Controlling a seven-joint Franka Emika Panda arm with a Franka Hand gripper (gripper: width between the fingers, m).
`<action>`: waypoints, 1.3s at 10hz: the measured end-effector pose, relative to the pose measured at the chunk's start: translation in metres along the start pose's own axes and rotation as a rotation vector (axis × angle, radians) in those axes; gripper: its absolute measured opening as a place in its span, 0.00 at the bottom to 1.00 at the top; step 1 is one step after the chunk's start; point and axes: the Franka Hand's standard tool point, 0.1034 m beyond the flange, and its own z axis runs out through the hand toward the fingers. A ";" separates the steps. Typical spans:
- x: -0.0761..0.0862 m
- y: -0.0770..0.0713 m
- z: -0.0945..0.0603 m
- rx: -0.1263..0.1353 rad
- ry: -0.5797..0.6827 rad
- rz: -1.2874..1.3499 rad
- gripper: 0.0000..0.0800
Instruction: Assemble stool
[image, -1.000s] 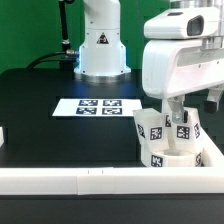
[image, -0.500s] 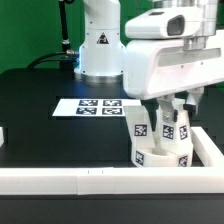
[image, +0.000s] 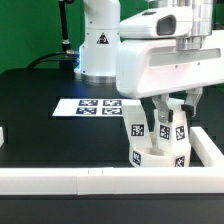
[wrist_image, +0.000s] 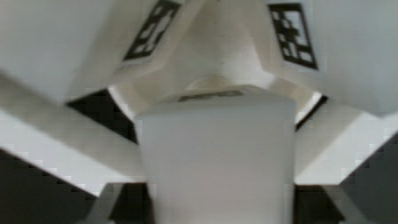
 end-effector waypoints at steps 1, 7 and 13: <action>0.000 0.000 0.000 0.001 0.000 0.150 0.42; 0.010 -0.022 0.001 0.041 0.051 0.955 0.42; 0.012 -0.030 0.001 0.082 0.031 1.611 0.42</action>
Offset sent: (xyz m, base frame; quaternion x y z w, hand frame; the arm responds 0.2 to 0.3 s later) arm -0.0181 0.0191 -0.0159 0.0237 -0.0106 0.2855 0.9580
